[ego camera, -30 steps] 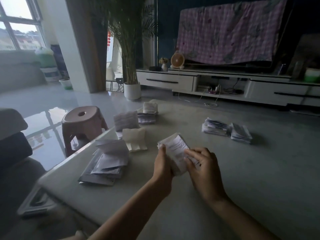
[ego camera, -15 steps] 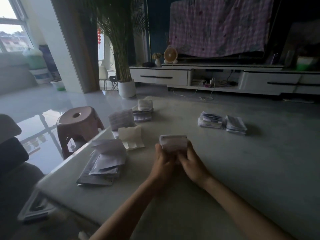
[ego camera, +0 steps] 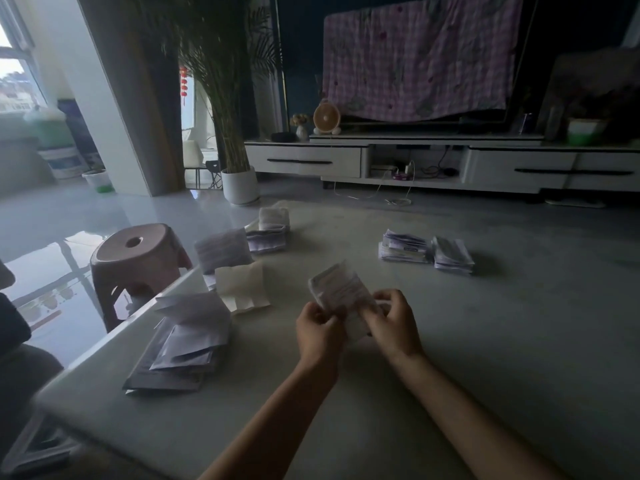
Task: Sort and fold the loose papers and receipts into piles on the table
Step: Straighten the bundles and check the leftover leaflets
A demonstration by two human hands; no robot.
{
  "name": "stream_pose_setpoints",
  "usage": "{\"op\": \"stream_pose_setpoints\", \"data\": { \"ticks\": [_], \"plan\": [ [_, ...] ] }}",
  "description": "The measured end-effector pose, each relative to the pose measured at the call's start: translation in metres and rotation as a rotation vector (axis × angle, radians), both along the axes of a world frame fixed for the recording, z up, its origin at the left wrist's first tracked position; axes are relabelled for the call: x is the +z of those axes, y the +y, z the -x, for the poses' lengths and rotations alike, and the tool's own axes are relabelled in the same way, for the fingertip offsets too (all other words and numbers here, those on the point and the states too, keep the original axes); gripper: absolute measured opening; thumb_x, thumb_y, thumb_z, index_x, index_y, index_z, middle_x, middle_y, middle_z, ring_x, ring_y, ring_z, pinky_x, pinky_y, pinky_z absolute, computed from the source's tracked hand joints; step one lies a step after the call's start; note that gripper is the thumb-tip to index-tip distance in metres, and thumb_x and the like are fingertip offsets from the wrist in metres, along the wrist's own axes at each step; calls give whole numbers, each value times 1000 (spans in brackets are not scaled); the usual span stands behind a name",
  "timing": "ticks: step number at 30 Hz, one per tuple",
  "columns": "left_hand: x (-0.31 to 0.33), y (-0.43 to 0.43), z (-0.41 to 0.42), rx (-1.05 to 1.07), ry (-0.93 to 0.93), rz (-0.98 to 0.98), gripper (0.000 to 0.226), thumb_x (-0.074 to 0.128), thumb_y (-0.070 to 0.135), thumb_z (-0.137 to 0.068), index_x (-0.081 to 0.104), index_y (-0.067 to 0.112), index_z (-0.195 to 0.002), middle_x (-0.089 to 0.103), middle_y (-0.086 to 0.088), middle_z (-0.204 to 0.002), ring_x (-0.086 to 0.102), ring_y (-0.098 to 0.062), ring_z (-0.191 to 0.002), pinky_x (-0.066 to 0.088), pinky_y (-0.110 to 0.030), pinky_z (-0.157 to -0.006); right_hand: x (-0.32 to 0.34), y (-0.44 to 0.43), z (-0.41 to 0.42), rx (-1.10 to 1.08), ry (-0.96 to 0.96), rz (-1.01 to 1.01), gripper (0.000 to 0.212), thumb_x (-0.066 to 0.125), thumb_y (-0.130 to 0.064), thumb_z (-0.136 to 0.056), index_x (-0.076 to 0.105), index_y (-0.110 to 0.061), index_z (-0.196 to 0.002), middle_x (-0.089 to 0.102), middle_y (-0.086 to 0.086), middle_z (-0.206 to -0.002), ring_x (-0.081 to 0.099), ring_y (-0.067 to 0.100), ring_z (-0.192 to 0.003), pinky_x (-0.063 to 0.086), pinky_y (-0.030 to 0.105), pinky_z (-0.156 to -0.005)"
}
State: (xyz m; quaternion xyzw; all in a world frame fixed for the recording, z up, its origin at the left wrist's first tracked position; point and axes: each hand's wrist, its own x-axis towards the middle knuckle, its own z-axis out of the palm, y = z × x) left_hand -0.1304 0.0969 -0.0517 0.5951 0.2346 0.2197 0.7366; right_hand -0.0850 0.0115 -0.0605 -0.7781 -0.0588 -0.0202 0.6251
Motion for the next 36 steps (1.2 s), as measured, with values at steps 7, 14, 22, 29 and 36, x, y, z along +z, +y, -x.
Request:
{"op": "stream_pose_setpoints", "data": {
  "ticks": [7,14,22,29,36],
  "plan": [
    [14,-21,-40,-96,86,65,31,64,3,-69,52,4,-98,57,-15,-91,57,-23,-75,51,-30,-68,26,-40,-68,-56,92,178,14,61,-4,-80,64,-16,-87,65,10,-94,60,27,-92,49,36,-80],
    [5,-27,-107,-268,-89,-1198,26,52,12,-90,66,14,-112,63,-4,-119,52,-20,-113,37,-26,-88,24,-52,-126,7,49,546,24,44,-3,-85,64,-3,-99,64,15,-100,57,28,-94,38,26,-71],
    [-19,-30,-140,-302,-11,-1323,15,53,15,-84,67,13,-88,63,-8,-98,56,-26,-93,40,-32,-73,-6,-40,-114,-178,-305,572,38,34,-23,-95,55,-5,-121,53,13,-128,46,27,-120,29,27,-96],
    [-21,-31,-137,-345,73,-1360,25,47,18,-90,66,14,-105,61,-7,-120,53,-27,-112,44,-34,-87,-7,-53,-111,215,-225,766,43,33,-4,-98,37,-6,-141,28,11,-152,24,20,-141,12,22,-112],
    [-26,-21,-138,-524,233,-1416,43,25,31,-101,31,25,-143,17,-2,-156,13,-21,-144,8,-34,-116,-10,-53,-112,243,-165,1071,50,23,-20,-100,12,-13,-149,3,3,-158,3,13,-145,-1,30,-116]
  ]
}}
